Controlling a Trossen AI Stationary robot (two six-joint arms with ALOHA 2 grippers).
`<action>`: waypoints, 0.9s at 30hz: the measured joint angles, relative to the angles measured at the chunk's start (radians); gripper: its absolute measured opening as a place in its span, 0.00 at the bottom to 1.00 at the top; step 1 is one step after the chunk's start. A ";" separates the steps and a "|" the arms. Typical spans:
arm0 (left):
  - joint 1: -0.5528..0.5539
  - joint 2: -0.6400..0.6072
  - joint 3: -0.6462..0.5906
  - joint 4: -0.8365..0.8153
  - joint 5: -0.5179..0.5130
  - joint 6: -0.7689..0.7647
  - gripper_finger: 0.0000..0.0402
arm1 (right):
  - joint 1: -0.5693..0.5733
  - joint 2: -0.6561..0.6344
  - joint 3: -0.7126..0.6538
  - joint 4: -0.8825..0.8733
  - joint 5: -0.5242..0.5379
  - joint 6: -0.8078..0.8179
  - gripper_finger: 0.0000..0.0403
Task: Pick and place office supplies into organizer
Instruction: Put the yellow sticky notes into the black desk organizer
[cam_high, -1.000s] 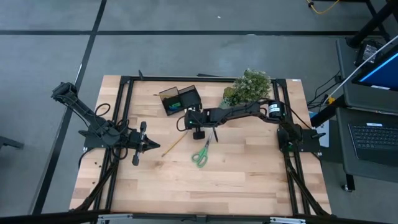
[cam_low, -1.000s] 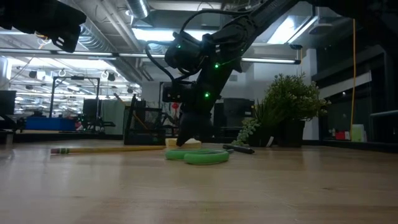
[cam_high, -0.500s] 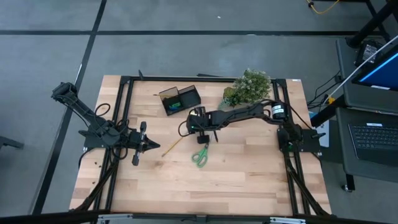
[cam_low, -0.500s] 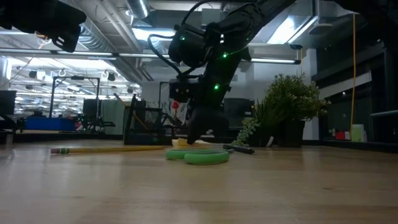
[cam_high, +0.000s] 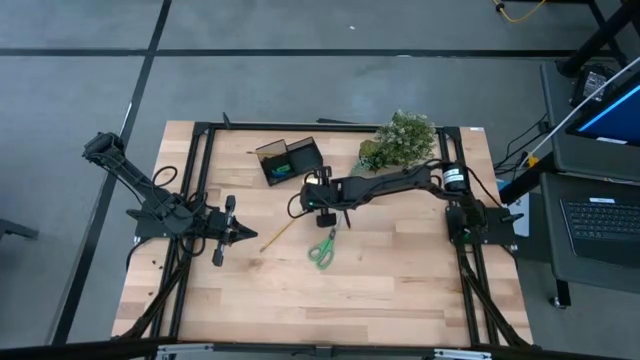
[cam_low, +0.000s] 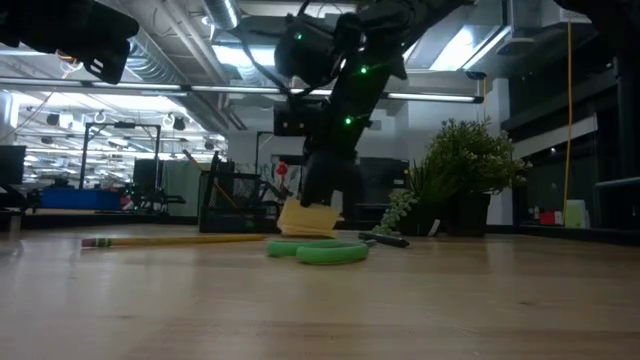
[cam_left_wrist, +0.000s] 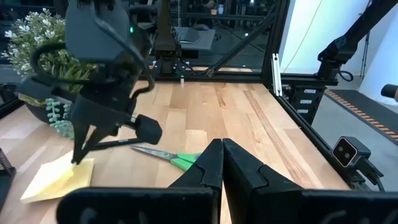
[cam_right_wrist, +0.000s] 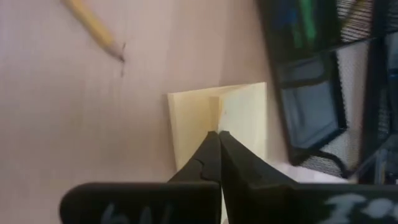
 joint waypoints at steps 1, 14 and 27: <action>0.000 0.000 0.000 -0.001 0.000 0.000 0.00 | 0.000 -0.006 0.002 0.002 0.006 -0.002 0.00; 0.000 0.000 0.000 -0.001 0.000 0.000 0.01 | -0.002 -0.103 0.004 0.013 0.158 -0.061 0.00; 0.000 0.000 0.000 -0.002 0.000 0.007 0.01 | -0.068 -0.130 0.006 0.101 0.151 -0.176 0.00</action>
